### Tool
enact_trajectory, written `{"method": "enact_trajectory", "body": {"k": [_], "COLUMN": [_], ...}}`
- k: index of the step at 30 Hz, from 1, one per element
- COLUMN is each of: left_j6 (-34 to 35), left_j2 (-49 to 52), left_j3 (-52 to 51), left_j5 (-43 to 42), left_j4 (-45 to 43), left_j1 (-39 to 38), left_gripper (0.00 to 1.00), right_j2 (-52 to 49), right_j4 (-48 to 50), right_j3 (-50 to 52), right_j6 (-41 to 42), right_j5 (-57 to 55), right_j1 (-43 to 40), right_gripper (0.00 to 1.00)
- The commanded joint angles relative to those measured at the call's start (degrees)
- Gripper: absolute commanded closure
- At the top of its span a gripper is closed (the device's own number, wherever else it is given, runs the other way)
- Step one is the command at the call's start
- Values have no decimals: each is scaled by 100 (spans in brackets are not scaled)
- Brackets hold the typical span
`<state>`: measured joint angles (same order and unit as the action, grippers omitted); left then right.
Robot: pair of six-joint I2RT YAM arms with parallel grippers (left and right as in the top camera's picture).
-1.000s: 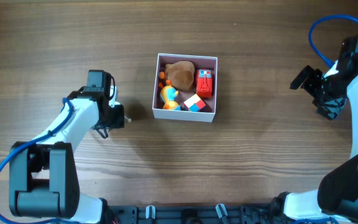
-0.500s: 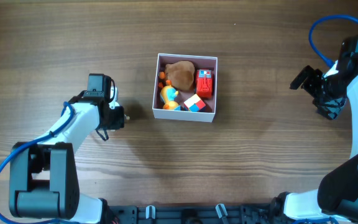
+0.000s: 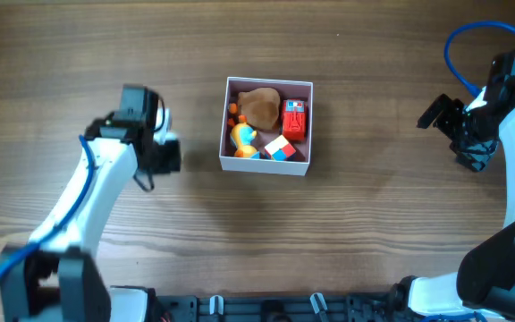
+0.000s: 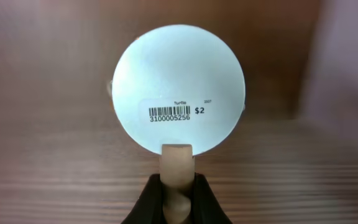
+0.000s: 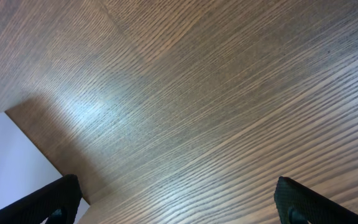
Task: Pack container
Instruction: 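Lower the paddle drum into the box and release it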
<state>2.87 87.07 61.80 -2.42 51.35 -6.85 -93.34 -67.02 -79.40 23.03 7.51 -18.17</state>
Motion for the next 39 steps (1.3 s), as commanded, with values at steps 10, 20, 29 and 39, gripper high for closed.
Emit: {"method": "enact_trajectory", "body": {"k": [10, 20, 29, 39], "left_j6": [730, 1005, 1003, 1001], "left_j2": [-166, 1370, 1593, 531], "left_j3": [1150, 1152, 1172, 2295], "left_j5": [260, 181, 33, 387], "left_j4": [-1211, -1751, -1600, -601], "left_j1": [-2223, -2673, -2841, -2736], "left_gripper": [96, 95, 32, 0], "right_j2": [-33, -33, -31, 26], "right_j4": [13, 13, 13, 98], "right_j3": [-59, -59, -59, -59], "right_j6": [-37, -37, -42, -334], "right_j5": [48, 48, 48, 103], "right_j1": [-7, -7, -7, -7], "right_gripper": [0, 0, 0, 0]}}
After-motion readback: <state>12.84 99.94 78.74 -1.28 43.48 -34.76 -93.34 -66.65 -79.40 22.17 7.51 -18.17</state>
